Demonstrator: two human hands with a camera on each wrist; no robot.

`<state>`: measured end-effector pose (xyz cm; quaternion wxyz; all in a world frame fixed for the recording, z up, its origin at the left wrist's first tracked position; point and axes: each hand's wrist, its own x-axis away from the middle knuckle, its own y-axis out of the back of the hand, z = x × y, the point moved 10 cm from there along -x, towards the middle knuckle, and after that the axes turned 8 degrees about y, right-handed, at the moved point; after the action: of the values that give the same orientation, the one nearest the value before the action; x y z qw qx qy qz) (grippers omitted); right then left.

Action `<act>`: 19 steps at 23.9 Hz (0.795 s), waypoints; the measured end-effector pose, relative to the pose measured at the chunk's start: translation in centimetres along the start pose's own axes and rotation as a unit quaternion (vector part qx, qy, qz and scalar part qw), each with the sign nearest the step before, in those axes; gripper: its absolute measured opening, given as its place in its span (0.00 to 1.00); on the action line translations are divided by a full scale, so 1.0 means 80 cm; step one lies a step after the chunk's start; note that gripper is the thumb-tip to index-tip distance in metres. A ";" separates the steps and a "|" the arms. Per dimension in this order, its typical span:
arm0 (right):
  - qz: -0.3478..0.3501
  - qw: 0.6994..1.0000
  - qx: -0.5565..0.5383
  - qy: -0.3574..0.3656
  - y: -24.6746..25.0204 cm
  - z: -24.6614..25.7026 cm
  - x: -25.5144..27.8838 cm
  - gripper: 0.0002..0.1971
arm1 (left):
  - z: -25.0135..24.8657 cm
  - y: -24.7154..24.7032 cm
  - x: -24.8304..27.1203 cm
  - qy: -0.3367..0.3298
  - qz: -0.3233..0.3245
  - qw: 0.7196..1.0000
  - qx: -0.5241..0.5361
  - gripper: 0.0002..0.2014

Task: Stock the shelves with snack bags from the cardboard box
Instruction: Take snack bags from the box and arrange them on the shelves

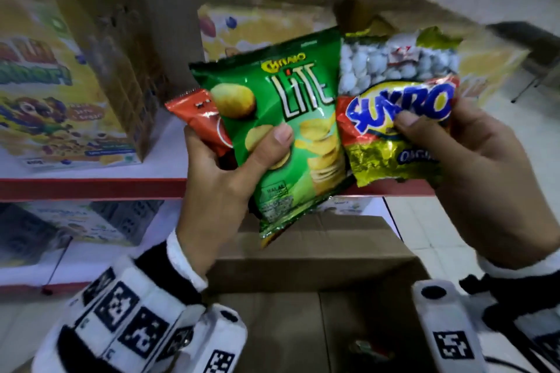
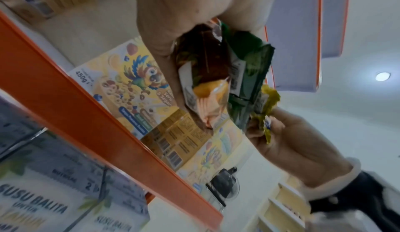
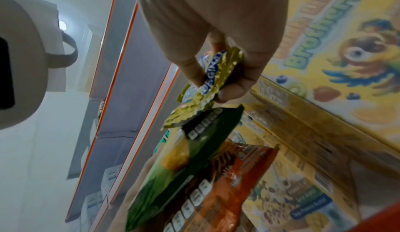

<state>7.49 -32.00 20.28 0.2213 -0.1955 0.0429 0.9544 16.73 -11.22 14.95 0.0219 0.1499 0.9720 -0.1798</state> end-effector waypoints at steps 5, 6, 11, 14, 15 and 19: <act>-0.002 0.997 0.067 -0.041 0.008 0.077 0.002 0.14 | -0.050 -0.032 0.028 0.081 -0.038 0.996 -0.008 0.37; 0.001 0.996 0.066 -0.056 0.011 0.100 0.003 0.14 | -0.069 -0.041 0.036 0.100 -0.045 0.994 -0.001 0.38; 0.013 0.994 0.079 -0.080 0.027 0.253 -0.022 0.11 | -0.197 -0.099 0.061 0.143 -0.037 0.989 0.007 0.37; 0.004 0.996 0.067 -0.056 0.037 0.378 -0.067 0.11 | -0.316 -0.151 0.047 0.126 -0.003 0.992 0.004 0.36; 0.004 0.997 0.066 -0.043 0.040 0.421 -0.083 0.11 | -0.354 -0.172 0.044 0.125 0.014 0.992 0.004 0.38; 0.000 0.997 0.082 0.000 0.048 0.571 -0.138 0.14 | -0.490 -0.243 0.028 0.126 0.058 0.990 0.017 0.39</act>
<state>-1.25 -32.25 66.62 0.2363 -0.1770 0.1210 0.9477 9.19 -13.90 58.04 -0.0928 0.2278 0.9535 -0.1740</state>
